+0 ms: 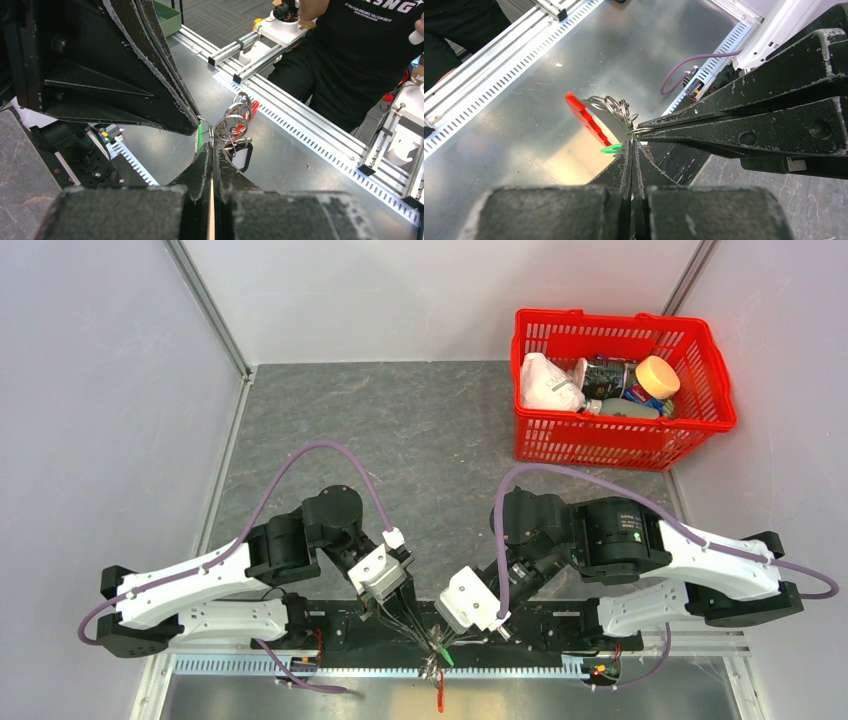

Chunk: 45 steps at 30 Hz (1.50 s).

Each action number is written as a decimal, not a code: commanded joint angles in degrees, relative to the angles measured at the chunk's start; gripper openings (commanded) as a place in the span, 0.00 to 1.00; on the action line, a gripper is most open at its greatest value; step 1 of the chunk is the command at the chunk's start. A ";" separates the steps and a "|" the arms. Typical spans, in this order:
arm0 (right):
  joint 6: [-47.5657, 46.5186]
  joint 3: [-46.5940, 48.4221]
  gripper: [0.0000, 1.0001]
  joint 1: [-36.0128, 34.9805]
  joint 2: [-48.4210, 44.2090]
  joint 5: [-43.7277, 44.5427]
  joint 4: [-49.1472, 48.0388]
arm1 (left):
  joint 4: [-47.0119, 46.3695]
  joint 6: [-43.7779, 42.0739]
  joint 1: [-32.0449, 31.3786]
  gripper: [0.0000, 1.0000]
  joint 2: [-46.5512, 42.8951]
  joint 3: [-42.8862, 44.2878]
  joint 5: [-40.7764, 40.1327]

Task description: Put the keys on the keyring

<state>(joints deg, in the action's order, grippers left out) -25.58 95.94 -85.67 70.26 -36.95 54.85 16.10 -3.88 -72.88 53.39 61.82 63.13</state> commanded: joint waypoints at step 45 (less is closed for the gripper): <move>14.91 -3.69 0.00 -0.46 -1.60 16.93 -15.05 | -4.42 2.36 -0.33 0.02 -2.14 -0.95 -3.97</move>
<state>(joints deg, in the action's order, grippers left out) -13.67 92.95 -86.15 68.93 -27.53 46.76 16.53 -3.73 -72.88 52.29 61.36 62.00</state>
